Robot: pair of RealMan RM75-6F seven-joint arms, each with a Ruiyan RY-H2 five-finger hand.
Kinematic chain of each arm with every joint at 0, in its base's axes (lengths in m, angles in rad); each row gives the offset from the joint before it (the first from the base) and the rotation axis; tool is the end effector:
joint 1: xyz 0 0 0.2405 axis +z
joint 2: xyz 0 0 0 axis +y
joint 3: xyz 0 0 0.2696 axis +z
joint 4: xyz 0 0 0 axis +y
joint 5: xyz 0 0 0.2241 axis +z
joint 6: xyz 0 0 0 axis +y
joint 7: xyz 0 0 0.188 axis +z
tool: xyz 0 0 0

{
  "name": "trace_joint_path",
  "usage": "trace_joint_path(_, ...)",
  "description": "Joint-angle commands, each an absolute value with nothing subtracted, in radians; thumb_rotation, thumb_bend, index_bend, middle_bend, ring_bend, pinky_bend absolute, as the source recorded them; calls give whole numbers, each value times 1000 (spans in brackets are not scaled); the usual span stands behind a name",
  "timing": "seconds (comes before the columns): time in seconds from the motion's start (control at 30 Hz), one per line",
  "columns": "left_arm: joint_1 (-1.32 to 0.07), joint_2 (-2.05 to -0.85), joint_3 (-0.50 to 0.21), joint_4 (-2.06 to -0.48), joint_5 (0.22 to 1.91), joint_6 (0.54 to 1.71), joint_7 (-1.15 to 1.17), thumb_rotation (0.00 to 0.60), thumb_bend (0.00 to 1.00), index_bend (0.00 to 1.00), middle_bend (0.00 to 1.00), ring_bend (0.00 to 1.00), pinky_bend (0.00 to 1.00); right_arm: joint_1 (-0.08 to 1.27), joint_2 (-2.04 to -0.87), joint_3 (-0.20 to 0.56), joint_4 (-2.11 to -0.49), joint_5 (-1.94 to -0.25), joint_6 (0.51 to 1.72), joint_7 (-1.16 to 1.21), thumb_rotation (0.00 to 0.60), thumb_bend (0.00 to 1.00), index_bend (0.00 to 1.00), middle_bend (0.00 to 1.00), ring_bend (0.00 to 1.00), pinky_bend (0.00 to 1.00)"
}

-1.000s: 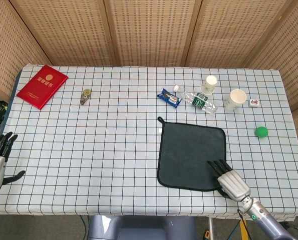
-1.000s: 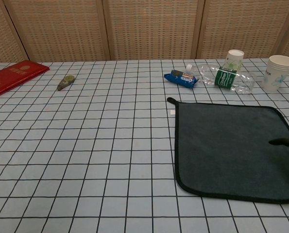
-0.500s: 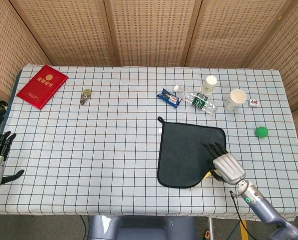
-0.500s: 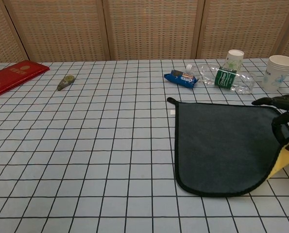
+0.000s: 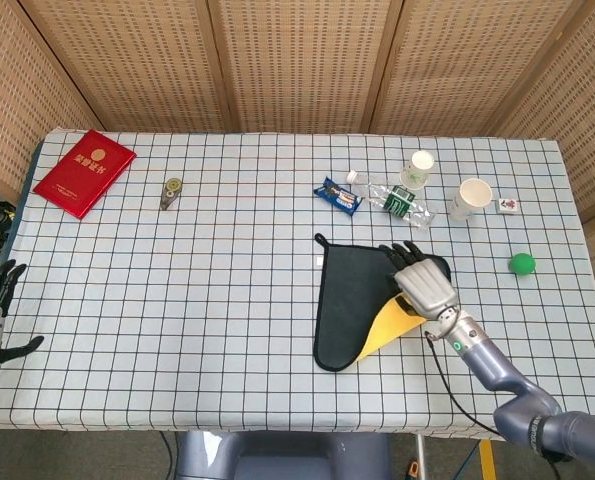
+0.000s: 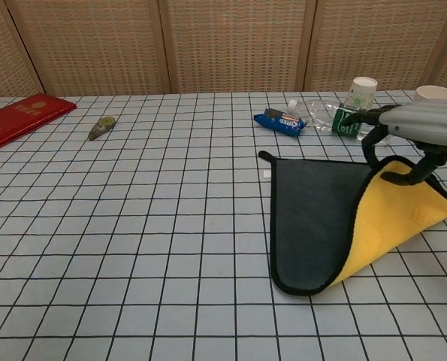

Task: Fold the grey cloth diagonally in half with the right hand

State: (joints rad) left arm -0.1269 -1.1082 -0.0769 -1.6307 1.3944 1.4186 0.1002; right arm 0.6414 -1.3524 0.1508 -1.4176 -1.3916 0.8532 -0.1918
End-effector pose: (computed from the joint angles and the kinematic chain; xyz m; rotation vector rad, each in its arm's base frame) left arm -0.3352 0.2463 0.1544 -1.3717 -0.8860 -0.7994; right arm -0.2136 -0.3952 0.0083 1.9807 -0.7775 0.7711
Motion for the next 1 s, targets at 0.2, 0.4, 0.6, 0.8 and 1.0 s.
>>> trace_joint_path(0.2, -136, -1114, -82, -1620, 1376, 1398, 97, 600, 0, 0, 0, 0, 0, 737, -1440, 192, -1342, -1288, 769, -300, 600, 685, 674, 114, 0, 0)
trace_joint_path(0.4, -142, -1115, -86, -1613, 1359, 1381, 91, 600, 0, 0, 0, 0, 0, 799, -1499, 198, -1291, -1261, 735, -357, 600, 674, 675, 118, 0, 0)
trace_joint_path(0.6, -145, -1116, -89, -1604, 1342, 1368, 85, 600, 0, 0, 0, 0, 0, 853, -1551, 200, -1224, -1229, 706, -423, 600, 669, 676, 122, 0, 0)
trace_joint_path(0.8, -148, -1115, -94, -1594, 1325, 1358, 74, 600, 0, 0, 0, 0, 0, 889, -1589, 199, -1176, -1188, 687, -455, 600, 666, 678, 128, 0, 0)
trace_joint_path(1.0, -150, -1115, -95, -1591, 1321, 1352, 68, 600, 0, 0, 0, 0, 0, 915, -1623, 198, -1120, -1148, 677, -480, 600, 667, 680, 134, 0, 0)
